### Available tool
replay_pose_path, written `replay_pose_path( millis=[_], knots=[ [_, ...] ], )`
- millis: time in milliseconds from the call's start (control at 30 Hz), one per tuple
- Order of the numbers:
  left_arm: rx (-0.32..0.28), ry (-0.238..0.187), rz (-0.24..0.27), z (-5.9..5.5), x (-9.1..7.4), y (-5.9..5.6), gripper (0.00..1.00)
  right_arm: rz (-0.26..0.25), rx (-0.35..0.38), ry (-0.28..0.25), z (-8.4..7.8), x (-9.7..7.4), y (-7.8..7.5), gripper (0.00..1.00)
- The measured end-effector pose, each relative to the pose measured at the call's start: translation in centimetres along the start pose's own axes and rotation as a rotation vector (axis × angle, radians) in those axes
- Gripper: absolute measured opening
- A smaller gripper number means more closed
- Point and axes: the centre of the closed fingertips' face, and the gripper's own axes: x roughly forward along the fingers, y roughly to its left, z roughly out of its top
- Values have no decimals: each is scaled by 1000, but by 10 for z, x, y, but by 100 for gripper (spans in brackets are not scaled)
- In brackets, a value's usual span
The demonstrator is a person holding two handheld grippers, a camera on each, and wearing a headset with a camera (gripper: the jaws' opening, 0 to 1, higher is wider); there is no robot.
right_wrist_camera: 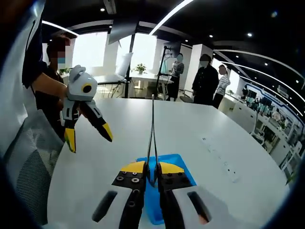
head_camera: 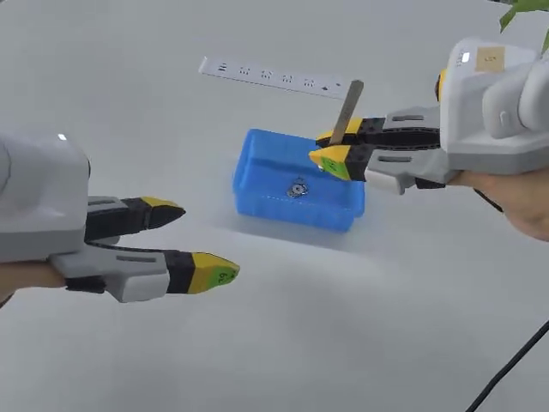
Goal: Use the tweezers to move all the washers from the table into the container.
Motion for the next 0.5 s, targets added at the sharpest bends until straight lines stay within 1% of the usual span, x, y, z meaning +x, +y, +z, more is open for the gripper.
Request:
replay_pose_path(
  millis=[133, 200, 267, 300, 433, 500],
  knots=[
    [-33, -12, 13, -3, -4, 6, 72, -8, -4, 14, -5, 12, -13, 10],
    [-55, -37, 16, -2, -5, 8, 75, -7, -4, 21, -9, 16, -17, 10],
    [-69, -31, 24, -5, -6, 10, 74, -9, -5, 28, -13, 21, -22, 10],
    [-66, -29, 30, -6, -5, 11, 74, -10, -2, 32, -16, 24, -24, 10],
    [-81, -22, 48, -12, -5, 16, 73, -18, 9, 53, -33, 32, -33, 10],
    [-90, -11, 53, -15, -5, 18, 72, -22, 16, 70, -43, 36, -36, 10]
  ],
)
